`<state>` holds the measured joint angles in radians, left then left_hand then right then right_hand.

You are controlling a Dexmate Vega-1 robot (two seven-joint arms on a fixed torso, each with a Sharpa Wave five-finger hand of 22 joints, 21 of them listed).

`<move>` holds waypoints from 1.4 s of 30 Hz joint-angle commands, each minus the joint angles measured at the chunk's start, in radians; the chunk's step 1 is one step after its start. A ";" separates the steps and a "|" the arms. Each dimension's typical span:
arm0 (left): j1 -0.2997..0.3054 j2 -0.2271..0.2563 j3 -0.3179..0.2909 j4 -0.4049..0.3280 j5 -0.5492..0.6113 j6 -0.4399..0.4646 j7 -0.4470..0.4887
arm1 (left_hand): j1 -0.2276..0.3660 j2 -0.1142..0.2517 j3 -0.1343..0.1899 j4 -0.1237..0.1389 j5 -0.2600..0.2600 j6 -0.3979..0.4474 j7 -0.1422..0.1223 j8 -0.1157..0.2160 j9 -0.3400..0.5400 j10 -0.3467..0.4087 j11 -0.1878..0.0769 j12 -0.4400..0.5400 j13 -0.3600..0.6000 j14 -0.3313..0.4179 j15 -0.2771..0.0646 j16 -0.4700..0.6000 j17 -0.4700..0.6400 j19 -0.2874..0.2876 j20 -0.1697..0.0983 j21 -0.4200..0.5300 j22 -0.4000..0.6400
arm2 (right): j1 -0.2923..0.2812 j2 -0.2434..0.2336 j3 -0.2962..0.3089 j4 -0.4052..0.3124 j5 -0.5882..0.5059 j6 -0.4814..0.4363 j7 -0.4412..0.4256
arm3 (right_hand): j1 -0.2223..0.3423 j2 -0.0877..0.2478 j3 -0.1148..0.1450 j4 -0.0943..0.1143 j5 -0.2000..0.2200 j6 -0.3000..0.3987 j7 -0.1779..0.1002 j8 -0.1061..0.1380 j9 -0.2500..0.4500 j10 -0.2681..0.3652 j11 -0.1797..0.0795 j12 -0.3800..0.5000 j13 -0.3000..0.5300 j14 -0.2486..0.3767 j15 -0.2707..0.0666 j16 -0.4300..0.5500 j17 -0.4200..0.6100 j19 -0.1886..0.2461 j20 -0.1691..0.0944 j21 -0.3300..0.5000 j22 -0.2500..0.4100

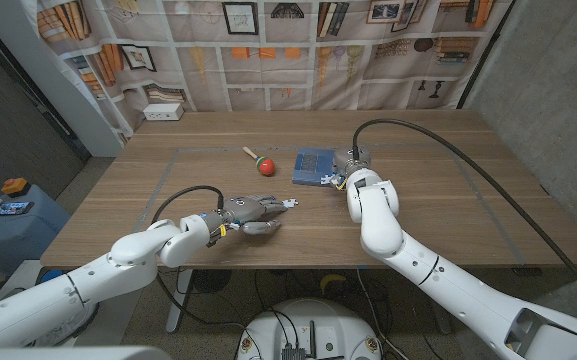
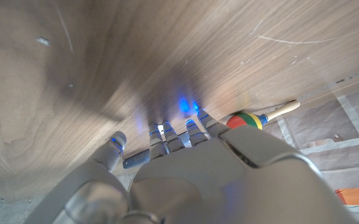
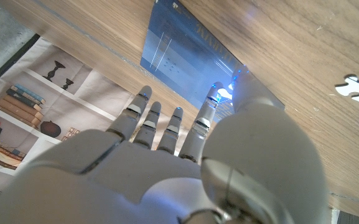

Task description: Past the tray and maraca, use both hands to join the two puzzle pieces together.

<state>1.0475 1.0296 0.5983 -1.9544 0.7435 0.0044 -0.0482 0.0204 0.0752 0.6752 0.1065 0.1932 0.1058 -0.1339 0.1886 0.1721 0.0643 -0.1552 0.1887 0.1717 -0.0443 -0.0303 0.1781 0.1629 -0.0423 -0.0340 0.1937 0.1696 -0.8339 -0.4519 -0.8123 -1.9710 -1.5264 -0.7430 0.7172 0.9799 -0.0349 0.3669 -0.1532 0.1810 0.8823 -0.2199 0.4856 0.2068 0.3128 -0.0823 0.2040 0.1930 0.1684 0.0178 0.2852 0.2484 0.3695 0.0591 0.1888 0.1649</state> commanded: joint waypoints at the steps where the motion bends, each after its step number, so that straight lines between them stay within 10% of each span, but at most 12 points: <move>1: -0.007 -0.013 0.009 -0.002 -0.004 0.011 -0.015 | 0.016 0.076 0.007 -0.009 0.005 0.006 -0.002 0.005 -0.001 0.008 -0.003 0.002 -0.001 0.005 -0.142 0.000 0.002 0.008 -0.090 0.004 0.003 | -0.007 0.031 0.001 0.030 -0.025 0.002 -0.005 | -0.001 0.006 -0.003 -0.001 0.000 0.008 -0.003 0.009 0.005 0.011 0.000 0.007 0.004 0.011 0.000 0.008 0.006 0.004 0.008 0.006 0.006; 42: 0.016 -0.048 0.026 -0.045 -0.004 0.117 -0.003 | 0.031 0.084 0.030 -0.039 0.002 0.026 0.010 0.003 0.000 0.022 0.007 0.002 0.000 0.017 -0.134 -0.003 0.001 0.011 -0.084 0.002 0.003 | -0.049 0.131 -0.040 0.104 -0.123 -0.062 -0.074 | -0.003 0.011 -0.009 -0.002 -0.002 0.019 -0.002 0.007 0.006 0.028 0.010 0.007 0.005 0.029 0.012 0.014 0.007 0.006 0.016 0.006 0.006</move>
<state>1.0487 0.9845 0.6216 -1.9776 0.7343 0.0860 -0.0581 0.0388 0.0831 0.6994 0.0739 0.1932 0.1219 -0.1248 0.1897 0.1719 0.0784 -0.1479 0.1886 0.1706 -0.0338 -0.0304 0.1781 0.1632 -0.0369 -0.0285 0.1936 0.1696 -0.8635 -0.3547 -0.8384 -1.8887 -1.6179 -0.7838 0.6615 0.9777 -0.0327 0.3601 -0.1546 0.1810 0.8906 -0.2203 0.4895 0.2067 0.3361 -0.0732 0.2041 0.1930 0.1934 0.0286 0.2931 0.2534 0.3675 0.0681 0.1889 0.1649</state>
